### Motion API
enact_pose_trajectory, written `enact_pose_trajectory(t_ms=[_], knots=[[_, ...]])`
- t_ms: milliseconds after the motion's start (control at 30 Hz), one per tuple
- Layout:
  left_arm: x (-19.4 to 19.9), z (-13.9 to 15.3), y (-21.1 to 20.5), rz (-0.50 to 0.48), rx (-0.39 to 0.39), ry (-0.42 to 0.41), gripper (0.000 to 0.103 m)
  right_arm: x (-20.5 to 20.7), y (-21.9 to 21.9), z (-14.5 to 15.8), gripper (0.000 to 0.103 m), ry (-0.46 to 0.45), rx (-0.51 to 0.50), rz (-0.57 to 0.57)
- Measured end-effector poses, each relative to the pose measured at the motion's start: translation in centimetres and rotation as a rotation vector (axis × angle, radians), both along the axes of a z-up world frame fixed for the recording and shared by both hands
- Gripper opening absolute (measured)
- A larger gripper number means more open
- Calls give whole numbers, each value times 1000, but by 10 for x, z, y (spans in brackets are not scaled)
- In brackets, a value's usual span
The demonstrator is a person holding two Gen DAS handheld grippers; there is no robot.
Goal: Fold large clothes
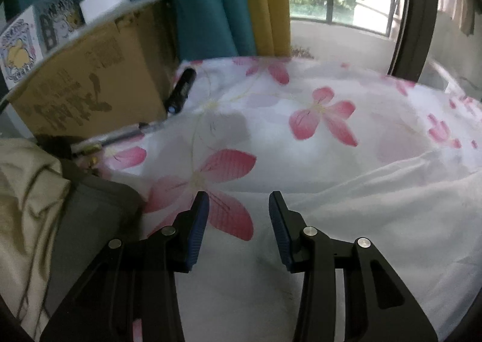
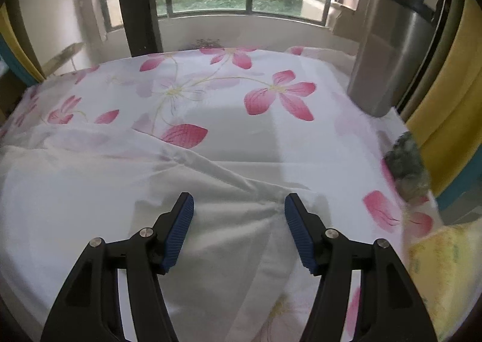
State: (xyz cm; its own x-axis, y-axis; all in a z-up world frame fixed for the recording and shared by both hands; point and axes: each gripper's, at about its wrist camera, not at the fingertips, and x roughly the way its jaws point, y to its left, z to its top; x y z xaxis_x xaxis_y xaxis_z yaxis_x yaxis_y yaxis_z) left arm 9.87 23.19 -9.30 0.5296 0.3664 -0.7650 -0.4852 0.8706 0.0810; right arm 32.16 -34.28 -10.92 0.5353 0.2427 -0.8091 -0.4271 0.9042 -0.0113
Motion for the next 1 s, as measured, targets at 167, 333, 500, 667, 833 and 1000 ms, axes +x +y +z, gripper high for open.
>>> enact_pose_trajectory(t_ms=[167,333,500,667,833,1000], knots=[[-8,24,-20,-18,46,-60,44,-23,9,18,63,-42,18,18],[0,32,-57,-128,-6,-97,44,-54,35,22,66,-36,48,59],[16,21,-108,-264,-85,-95,44,-85,63,16,66,-33,32,104],[21,-1,-157,-370,-136,-44,44,-94,61,7,66,-31,26,66],[16,-21,-161,-339,-120,-15,44,-96,55,-3,67,-17,-17,53],[11,-17,-160,-319,-98,1,44,-104,52,3,67,-35,-7,45]])
